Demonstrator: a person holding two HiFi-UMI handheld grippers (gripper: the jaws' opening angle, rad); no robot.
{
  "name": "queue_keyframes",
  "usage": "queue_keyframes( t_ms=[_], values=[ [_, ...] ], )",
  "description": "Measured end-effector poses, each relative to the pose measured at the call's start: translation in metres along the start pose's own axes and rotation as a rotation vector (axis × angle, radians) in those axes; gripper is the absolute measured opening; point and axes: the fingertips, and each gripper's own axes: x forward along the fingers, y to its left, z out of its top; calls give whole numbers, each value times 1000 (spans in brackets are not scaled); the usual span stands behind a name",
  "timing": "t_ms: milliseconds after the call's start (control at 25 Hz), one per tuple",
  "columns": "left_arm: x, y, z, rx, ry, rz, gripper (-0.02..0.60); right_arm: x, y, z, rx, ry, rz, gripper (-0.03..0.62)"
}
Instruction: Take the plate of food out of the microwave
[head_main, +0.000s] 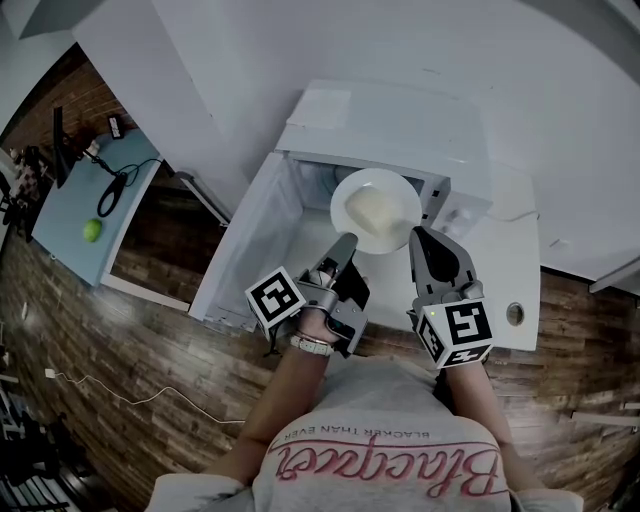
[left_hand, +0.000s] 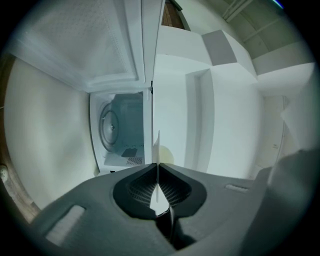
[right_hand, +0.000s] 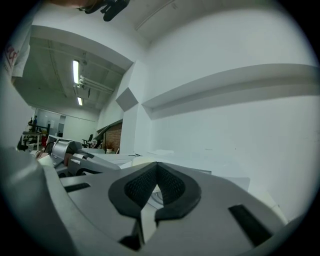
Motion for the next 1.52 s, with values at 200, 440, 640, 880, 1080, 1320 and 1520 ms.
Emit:
queue_keyframes(
  t_ms=[200,440,640,880,1080,1320,1520],
  values=[
    [-4,-5,7,8,2,6,15,5,4,7,10,-12,-17,11],
    [-5,-15,3,11,8,-1,15,-3,3,11,18,-23,-37,11],
    [-4,-17,-3,8,24,-6,15,-12,1,12,22,-29,-58,11],
    [-4,-17,-3,3,33,-6,15,-11,1,9,28,-23,-71,11],
    [-3,-15,-1,-2,35,-7,15,-7,1,5,32,-11,-78,11],
    [-2,-12,3,-8,38,-7,15,-2,3,1,32,-1,-73,11],
    [-1,-11,6,-10,40,-6,15,1,4,1,31,1,-72,11]
  ],
)
